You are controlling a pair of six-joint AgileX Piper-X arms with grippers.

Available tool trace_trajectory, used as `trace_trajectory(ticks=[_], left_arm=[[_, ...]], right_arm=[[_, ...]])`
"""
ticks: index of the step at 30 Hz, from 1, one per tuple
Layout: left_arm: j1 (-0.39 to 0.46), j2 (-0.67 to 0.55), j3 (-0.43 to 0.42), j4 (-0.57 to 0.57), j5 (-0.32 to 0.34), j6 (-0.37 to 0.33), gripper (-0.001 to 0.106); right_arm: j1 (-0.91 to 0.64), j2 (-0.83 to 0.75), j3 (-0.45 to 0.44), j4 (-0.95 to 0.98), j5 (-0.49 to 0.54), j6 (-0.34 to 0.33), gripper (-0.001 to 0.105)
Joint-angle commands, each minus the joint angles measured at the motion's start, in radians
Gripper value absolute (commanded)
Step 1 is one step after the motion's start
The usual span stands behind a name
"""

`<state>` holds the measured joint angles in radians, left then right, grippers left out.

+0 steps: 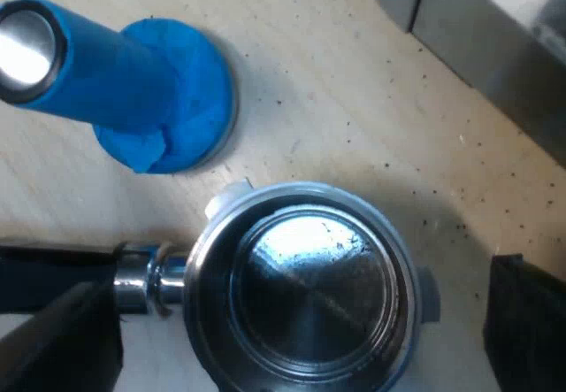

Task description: Put the handle in the coffee machine

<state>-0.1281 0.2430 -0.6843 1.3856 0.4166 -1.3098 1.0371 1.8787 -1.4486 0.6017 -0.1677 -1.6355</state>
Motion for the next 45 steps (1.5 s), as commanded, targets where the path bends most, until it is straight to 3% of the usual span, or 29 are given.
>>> trace_trajectory(ticks=[1, 24, 36, 45], left_arm=[[0.001, -0.003, 0.0, 0.001, 0.007, -0.01, 0.07], [0.001, -0.003, 0.0, 0.001, 0.007, -0.01, 0.07], [0.001, -0.003, 0.0, 0.001, 0.007, -0.01, 0.07], [0.001, -0.003, 0.0, 0.001, 0.007, -0.01, 0.07]], right_arm=[[-0.002, 0.014, -0.01, -0.001, -0.022, -0.023, 0.084], [-0.002, 0.09, -0.022, -0.034, -0.059, -0.026, 0.083], [0.002, 0.09, -0.022, 0.008, -0.071, -0.062, 0.079], [0.002, 0.09, -0.022, 0.008, -0.068, -0.09, 0.049]])
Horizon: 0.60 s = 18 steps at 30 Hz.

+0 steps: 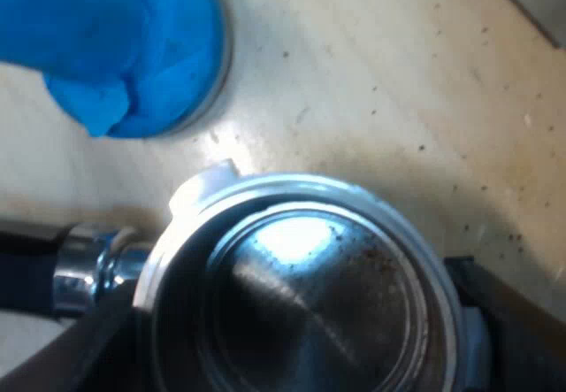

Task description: Put the handle in the coffee machine

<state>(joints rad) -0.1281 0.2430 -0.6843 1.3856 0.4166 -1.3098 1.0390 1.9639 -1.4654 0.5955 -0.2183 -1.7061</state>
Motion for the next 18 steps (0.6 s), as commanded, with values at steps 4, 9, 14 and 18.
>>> trace_trajectory(ticks=[4, 9, 14, 18], left_arm=[[0.001, -0.003, 0.0, 0.001, 0.007, -0.01, 0.07], [0.001, -0.003, 0.0, 0.001, 0.007, 0.002, 0.07], [0.001, -0.003, 0.0, 0.001, 0.007, 0.03, 0.07], [0.001, -0.003, 0.0, 0.001, 0.007, 0.047, 0.07]], right_arm=[[0.0, 0.005, -0.005, 0.009, -0.018, -0.02, 0.036], [0.0, -0.002, -0.005, 0.016, -0.018, -0.016, 0.0], [0.0, -0.032, -0.005, 0.025, 0.025, 0.036, 0.0], [0.0, -0.059, -0.005, 0.039, 0.076, 0.064, 0.0]])
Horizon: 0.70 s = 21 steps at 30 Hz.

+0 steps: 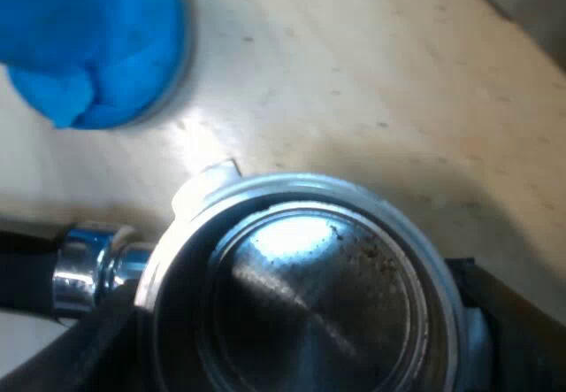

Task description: Put the handle in the coffee machine

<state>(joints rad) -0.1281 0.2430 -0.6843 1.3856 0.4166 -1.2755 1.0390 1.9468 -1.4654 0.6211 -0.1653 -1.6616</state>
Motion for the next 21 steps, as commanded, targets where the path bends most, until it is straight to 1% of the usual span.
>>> trace_trajectory(ticks=[1, 2, 3, 7, 10, 16, 21], left_arm=[[0.001, -0.003, 0.0, 0.001, 0.007, 0.018, 0.07], [0.001, -0.003, 0.0, -0.001, 0.007, 0.034, 0.07], [0.001, -0.003, 0.0, -0.001, 0.007, 0.041, 0.07], [0.001, -0.003, 0.0, -0.004, 0.009, 0.09, 0.07], [0.001, -0.003, 0.0, -0.008, 0.007, 0.153, 0.07], [0.001, 0.014, 0.0, -0.007, 0.007, 0.167, 0.071], [0.001, 0.109, 0.0, -0.015, 0.088, 0.167, 0.071]], right_arm=[[0.0, -0.042, -0.005, 0.014, 0.023, 0.022, 0.0], [0.0, -0.054, -0.005, 0.027, 0.039, 0.026, 0.0], [0.0, -0.08, -0.005, 0.079, 0.06, 0.029, 0.0], [0.0, -0.092, -0.005, 0.118, 0.074, 0.07, 0.0], [0.0, -0.107, -0.005, 0.133, 0.08, 0.109, 0.0], [0.0, -0.145, -0.005, 0.164, 0.108, 0.121, 0.0], [0.0, -0.183, -0.005, 0.199, 0.112, 0.123, 0.0]])
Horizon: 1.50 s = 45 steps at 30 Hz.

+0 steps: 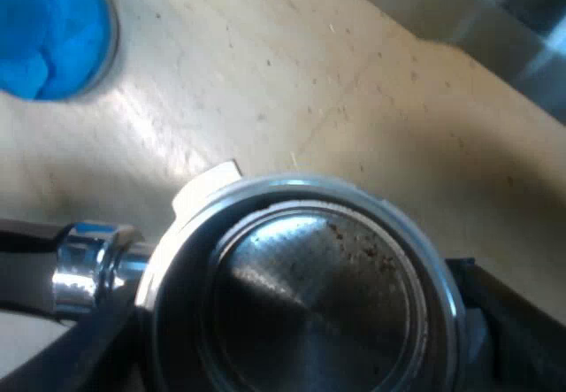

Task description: Put the handle in the coffee machine

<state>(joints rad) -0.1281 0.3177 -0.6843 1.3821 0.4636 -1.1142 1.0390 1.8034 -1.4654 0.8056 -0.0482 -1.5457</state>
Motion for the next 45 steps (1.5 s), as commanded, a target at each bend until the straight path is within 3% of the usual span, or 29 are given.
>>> trace_trajectory(ticks=[1, 7, 12, 18, 28, 32, 33, 37, 45], left_arm=[[0.001, 0.063, 0.0, -0.023, 0.058, 0.007, 0.071], [0.001, 0.158, 0.0, -0.072, 0.069, 0.054, 0.071], [0.001, 0.17, 0.0, -0.094, 0.073, 0.069, 0.071], [0.001, 0.17, 0.04, -0.156, 0.166, 0.084, 0.071], [0.001, 0.17, 0.163, -0.275, 0.167, 0.087, 0.071], [0.001, 0.173, 0.176, -0.308, 0.163, 0.087, 0.071], [0.001, 0.2, 0.193, -0.361, 0.162, 0.091, 0.071], [0.001, 0.257, 0.198, -0.378, 0.162, 0.098, 0.071], [0.001, 0.345, 0.198, -0.445, 0.254, 0.13, 0.071]], right_arm=[[0.0, -0.049, -0.005, 0.022, -0.005, 0.011, 0.0], [-0.004, -0.104, -0.005, 0.085, 0.007, 0.023, 0.0], [-0.027, -0.148, -0.005, 0.13, 0.007, 0.023, 0.0], [-0.059, -0.207, -0.005, 0.173, 0.007, 0.034, 0.0], [-0.059, -0.278, -0.005, 0.227, 0.027, 0.032, 0.0], [-0.059, -0.282, -0.005, 0.231, 0.027, 0.032, 0.0], [-0.059, -0.294, -0.005, 0.231, 0.021, 0.047, 0.0], [-0.059, -0.308, -0.005, 0.231, 0.019, 0.055, 0.0], [-0.059, -0.313, -0.005, 0.221, -0.009, 0.069, 0.0]])
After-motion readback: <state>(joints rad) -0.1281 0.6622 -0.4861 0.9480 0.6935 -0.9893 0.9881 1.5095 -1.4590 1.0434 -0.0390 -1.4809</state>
